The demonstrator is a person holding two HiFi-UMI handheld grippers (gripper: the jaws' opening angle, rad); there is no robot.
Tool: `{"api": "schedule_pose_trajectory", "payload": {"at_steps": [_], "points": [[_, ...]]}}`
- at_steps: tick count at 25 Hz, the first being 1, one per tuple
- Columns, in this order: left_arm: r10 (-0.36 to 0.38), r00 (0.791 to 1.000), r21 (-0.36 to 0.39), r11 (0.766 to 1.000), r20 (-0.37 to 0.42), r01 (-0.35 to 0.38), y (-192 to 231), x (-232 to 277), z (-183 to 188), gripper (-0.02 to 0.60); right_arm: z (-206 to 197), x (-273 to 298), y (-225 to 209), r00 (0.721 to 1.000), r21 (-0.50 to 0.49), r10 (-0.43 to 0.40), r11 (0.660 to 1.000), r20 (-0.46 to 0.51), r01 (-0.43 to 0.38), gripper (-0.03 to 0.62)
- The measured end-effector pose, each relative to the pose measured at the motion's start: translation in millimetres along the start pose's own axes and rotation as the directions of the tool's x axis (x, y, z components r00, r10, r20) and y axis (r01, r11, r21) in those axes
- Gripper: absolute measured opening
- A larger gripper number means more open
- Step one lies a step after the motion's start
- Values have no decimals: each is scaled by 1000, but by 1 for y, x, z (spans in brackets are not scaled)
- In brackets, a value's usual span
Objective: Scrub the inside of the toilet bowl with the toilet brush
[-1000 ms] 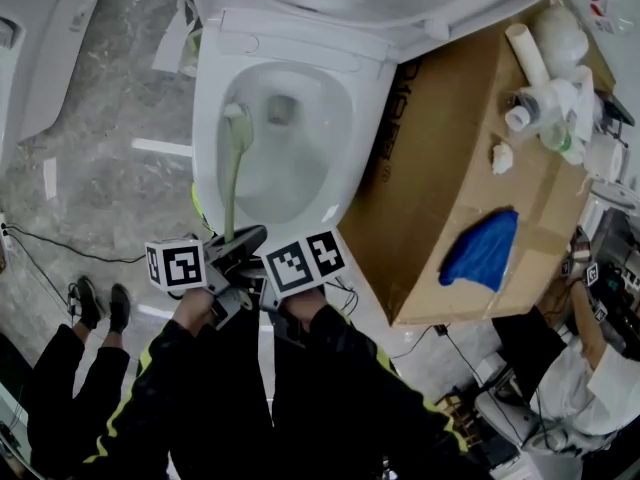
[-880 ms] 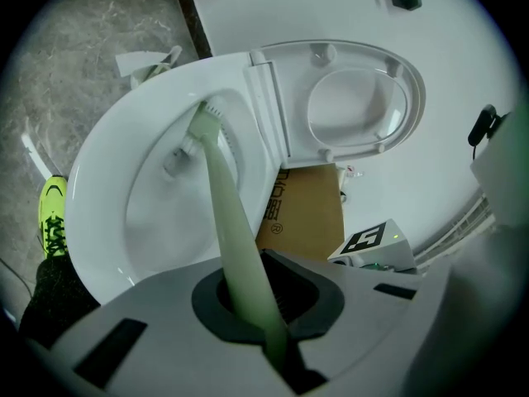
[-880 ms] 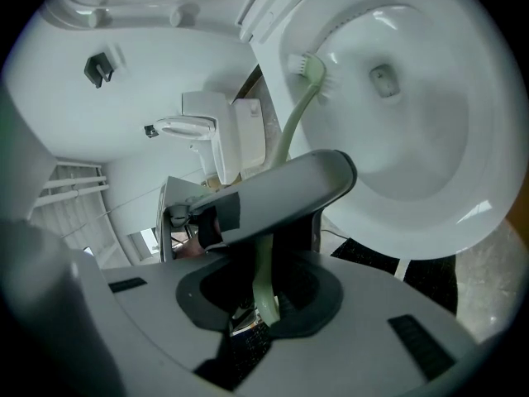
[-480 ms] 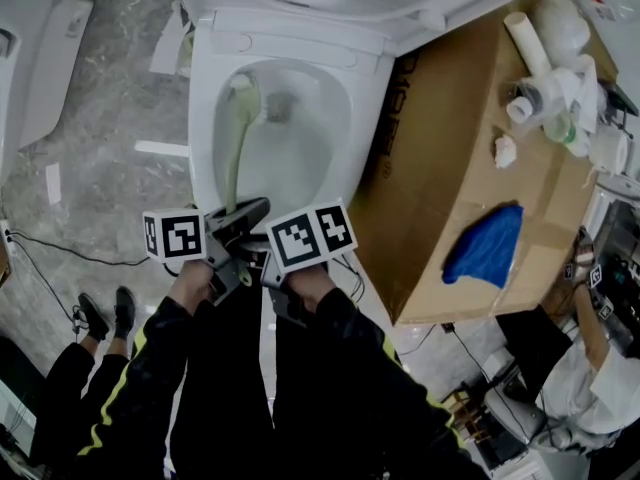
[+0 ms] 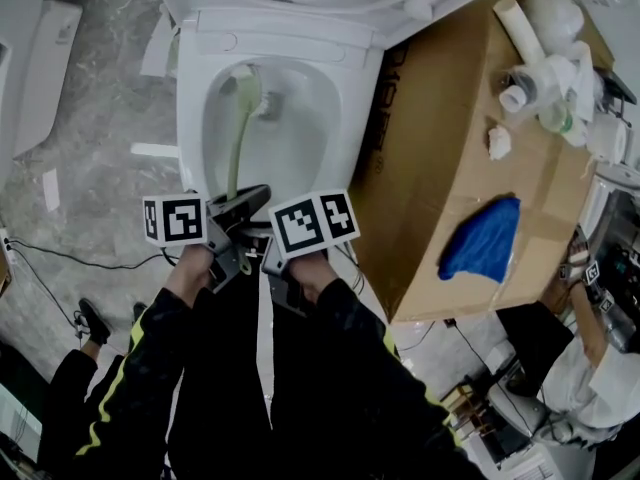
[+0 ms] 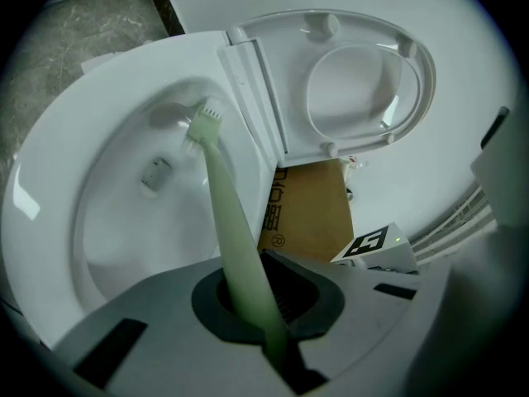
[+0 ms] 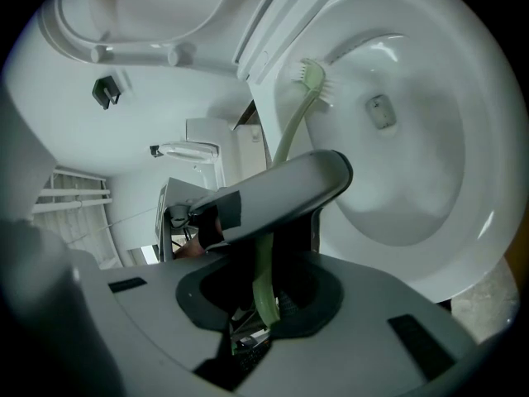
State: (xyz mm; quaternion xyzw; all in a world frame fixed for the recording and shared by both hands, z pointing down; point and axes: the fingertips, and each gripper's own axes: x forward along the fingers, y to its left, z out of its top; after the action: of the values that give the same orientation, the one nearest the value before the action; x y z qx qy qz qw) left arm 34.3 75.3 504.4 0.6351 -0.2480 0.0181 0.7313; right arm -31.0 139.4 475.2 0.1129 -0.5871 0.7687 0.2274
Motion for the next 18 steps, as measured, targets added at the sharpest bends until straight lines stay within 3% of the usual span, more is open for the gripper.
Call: {"api": "schedule_pose_trajectory", "payload": {"at_steps": [18], "points": [[-9, 995, 28, 1000, -100, 12, 3, 36, -3, 11, 17, -14, -23, 990, 94, 49, 994, 134, -62, 64]]}}
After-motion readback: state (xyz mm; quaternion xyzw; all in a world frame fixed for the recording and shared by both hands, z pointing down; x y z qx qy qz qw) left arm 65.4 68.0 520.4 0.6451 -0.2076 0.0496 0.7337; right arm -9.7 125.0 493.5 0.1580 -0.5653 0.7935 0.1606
